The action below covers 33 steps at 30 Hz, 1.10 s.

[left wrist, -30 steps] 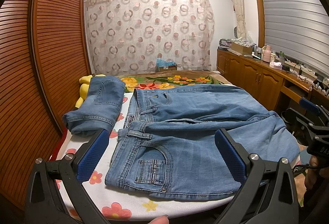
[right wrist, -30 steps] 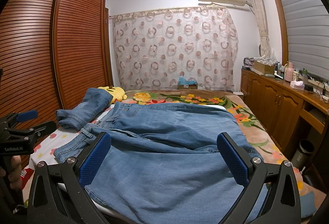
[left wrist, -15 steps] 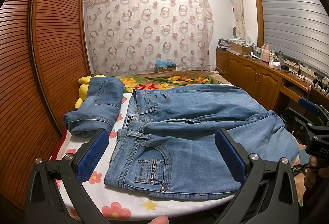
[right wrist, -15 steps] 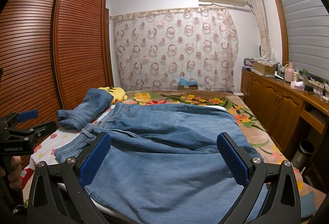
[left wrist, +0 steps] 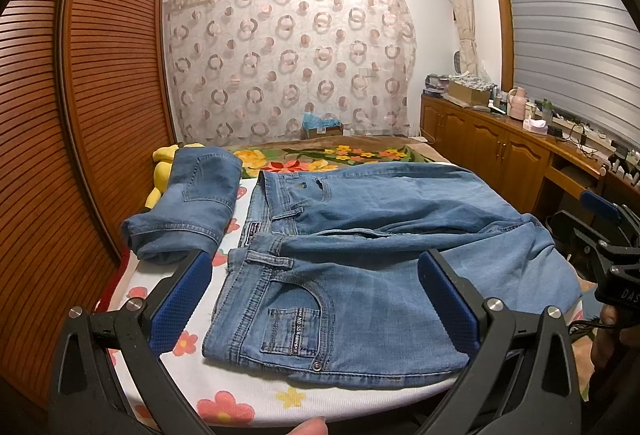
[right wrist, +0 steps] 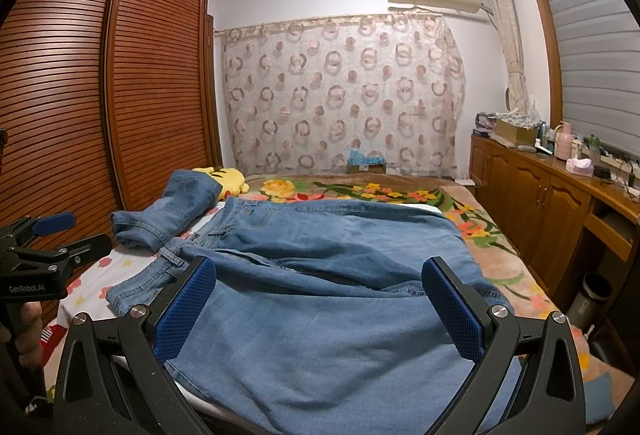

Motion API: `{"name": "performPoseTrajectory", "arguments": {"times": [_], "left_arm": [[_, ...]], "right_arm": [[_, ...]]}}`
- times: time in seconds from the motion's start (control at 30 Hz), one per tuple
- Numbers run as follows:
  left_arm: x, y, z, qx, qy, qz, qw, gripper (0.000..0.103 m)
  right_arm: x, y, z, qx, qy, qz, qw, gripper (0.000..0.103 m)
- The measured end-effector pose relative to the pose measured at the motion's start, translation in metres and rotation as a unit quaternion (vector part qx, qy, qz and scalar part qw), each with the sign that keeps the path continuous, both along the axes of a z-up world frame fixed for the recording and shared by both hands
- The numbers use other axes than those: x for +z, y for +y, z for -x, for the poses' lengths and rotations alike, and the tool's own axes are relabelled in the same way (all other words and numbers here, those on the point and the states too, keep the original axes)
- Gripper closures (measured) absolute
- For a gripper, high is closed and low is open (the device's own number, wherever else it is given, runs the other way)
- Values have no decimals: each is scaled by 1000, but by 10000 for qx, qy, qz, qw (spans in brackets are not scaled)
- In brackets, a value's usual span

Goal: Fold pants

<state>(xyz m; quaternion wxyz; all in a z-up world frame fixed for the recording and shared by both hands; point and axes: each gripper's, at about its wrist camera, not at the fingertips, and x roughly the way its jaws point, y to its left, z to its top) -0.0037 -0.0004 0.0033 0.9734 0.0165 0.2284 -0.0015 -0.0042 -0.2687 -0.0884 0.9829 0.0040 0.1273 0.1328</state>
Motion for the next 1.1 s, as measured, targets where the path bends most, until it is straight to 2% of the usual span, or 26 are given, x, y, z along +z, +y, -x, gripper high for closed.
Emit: {"name": "performPoseTrajectory", "arguments": {"times": [0.33,0.37,0.73,1.1], "left_arm": [[-1,3,-7,192,60,-64,9998,0],[6,-3,1,188,91,-75,9998,0],[-27,20,-22,25,561,123,9983,0],[-51,45,-30,-120,804,282,9963,0]], "right_arm": [[-4,-2,-8,19,144,24,9999,0],[-4,-2,-8,16,157,23,9999,0],[-6,-9,-24,35,455,122,9989,0],[-7,-18,-36,-26,881,263,9958,3]]}}
